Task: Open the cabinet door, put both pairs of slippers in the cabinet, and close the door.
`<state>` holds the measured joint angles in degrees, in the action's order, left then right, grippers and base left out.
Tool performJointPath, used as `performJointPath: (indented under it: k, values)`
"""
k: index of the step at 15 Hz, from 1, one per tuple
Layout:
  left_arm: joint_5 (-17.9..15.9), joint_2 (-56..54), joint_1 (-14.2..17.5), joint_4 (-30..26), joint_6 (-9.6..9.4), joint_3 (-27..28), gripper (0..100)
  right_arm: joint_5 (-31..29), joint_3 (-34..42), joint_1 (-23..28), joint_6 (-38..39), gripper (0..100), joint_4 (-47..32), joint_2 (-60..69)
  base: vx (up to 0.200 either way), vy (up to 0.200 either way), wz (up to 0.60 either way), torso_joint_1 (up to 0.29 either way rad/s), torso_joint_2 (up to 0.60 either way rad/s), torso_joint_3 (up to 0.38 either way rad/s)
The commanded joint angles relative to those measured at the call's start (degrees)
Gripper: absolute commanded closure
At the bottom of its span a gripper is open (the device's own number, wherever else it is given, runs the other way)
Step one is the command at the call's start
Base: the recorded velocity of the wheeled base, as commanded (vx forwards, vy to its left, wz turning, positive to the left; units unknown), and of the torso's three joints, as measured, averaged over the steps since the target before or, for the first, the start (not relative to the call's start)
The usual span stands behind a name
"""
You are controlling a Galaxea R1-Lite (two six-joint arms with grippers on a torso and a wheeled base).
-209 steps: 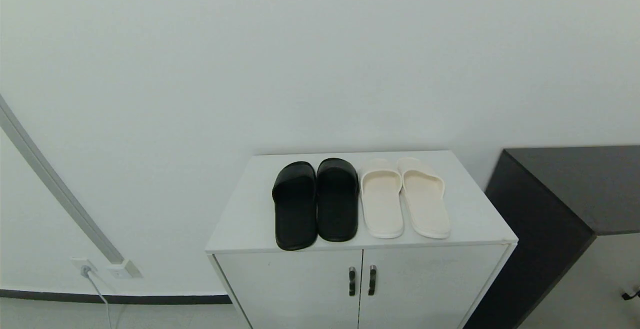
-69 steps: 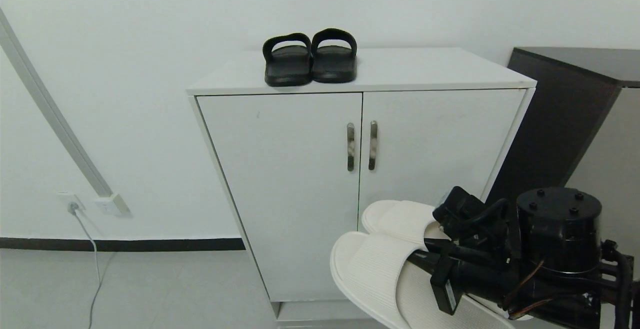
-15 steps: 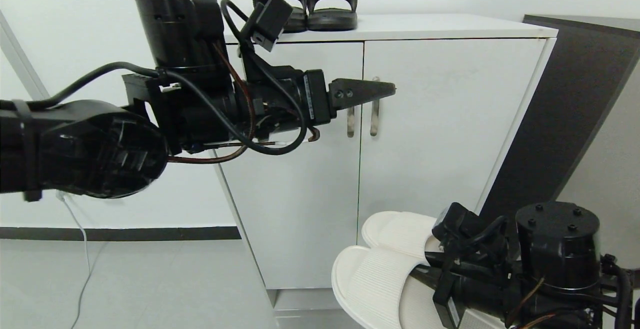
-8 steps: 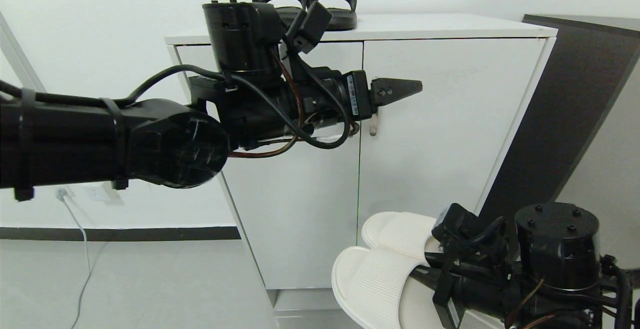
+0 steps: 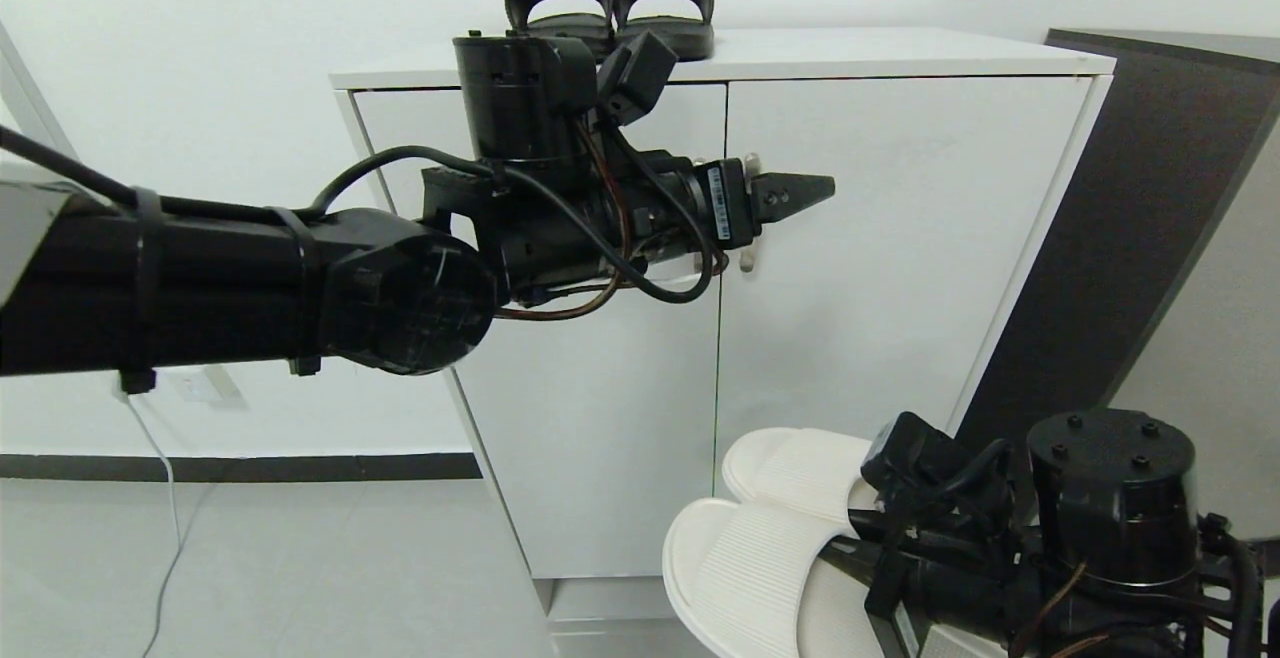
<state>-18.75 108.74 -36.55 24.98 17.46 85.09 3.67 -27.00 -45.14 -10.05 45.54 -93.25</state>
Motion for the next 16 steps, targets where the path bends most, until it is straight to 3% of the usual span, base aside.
performJointPath:
  k: [1, 8, 9, 16]
  values:
    - [0.5, 2.1, -0.1, 0.0, 0.03, 1.4, 0, 0.0, 0.0, -0.1, -0.1, 100, 0.0, -0.2, 0.0, 0.0, 0.0, 0.0, 0.0, 0.0]
    - [0.6, 4.3, -0.1, 0.0, 0.12, 3.3, 0, 0.0, 0.5, -0.1, -0.1, 100, 0.0, -0.2, 0.0, 0.0, 0.0, 0.0, 0.0, 0.0]
    - [0.6, 4.3, -0.1, 0.0, 0.03, 3.2, 100, 0.0, 0.6, -0.1, -0.1, 100, 0.0, -0.2, 0.0, 0.0, 0.0, 0.0, 0.0, 0.0]
    - [0.7, 1.2, -0.3, 0.4, 0.03, -1.5, 100, 2.5, 2.2, -0.1, -0.9, 100, 0.1, 0.2, 0.0, 0.0, 0.0, 0.0, 0.0, 0.0]
